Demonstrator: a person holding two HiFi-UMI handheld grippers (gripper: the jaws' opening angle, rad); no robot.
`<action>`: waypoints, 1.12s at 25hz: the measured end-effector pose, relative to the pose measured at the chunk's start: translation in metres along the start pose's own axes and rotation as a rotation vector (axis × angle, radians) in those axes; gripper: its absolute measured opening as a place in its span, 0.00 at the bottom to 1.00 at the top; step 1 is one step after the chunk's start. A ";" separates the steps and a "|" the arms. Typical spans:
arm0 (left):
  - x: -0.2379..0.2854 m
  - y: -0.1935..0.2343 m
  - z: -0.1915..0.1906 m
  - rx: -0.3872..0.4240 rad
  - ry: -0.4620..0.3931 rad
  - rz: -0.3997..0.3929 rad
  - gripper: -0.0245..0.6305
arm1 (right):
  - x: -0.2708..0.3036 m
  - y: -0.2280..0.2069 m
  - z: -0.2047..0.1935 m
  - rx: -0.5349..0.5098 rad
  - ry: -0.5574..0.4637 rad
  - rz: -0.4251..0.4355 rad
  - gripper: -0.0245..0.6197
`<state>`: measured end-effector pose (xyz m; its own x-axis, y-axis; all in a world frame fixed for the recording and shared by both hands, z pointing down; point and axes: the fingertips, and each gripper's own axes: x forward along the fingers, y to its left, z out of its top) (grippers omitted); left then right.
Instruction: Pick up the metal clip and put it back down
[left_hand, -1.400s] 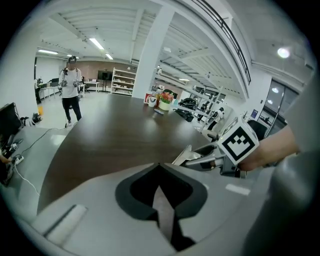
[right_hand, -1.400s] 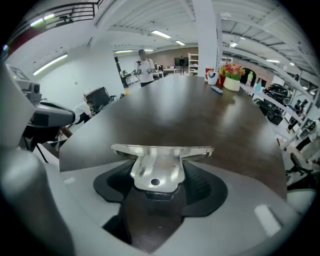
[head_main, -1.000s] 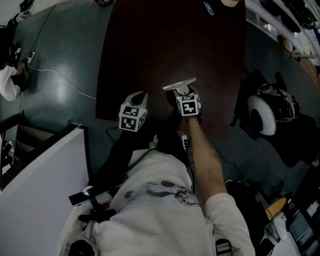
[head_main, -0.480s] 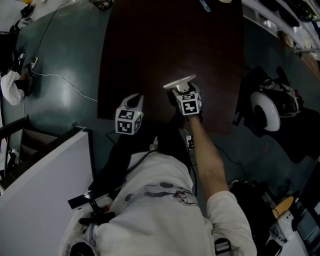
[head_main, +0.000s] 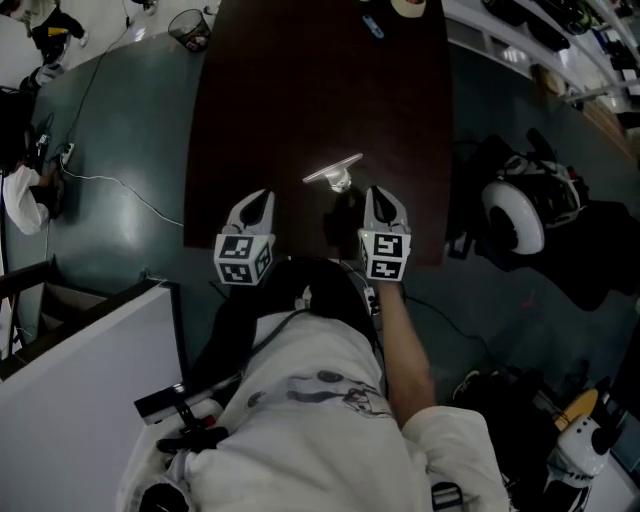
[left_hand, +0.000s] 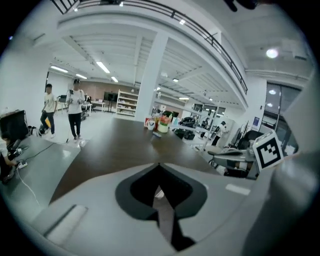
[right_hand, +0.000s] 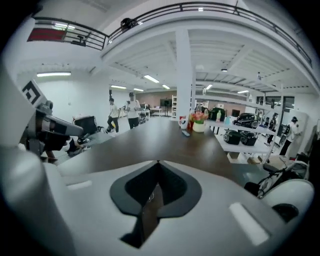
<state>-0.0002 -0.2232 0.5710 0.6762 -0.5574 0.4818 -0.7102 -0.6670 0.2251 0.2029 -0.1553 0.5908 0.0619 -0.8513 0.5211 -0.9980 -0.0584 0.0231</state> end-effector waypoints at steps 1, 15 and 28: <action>-0.002 -0.009 0.014 0.015 -0.048 -0.007 0.04 | -0.011 -0.003 0.012 0.001 -0.043 -0.005 0.04; -0.044 -0.091 0.082 0.126 -0.305 -0.033 0.03 | -0.103 -0.003 0.084 -0.013 -0.288 0.024 0.04; -0.085 -0.099 0.067 0.168 -0.312 -0.009 0.03 | -0.139 0.029 0.079 -0.056 -0.296 0.047 0.04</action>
<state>0.0258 -0.1429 0.4510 0.7281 -0.6578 0.1929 -0.6792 -0.7303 0.0733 0.1663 -0.0796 0.4513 0.0075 -0.9677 0.2519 -0.9984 0.0069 0.0562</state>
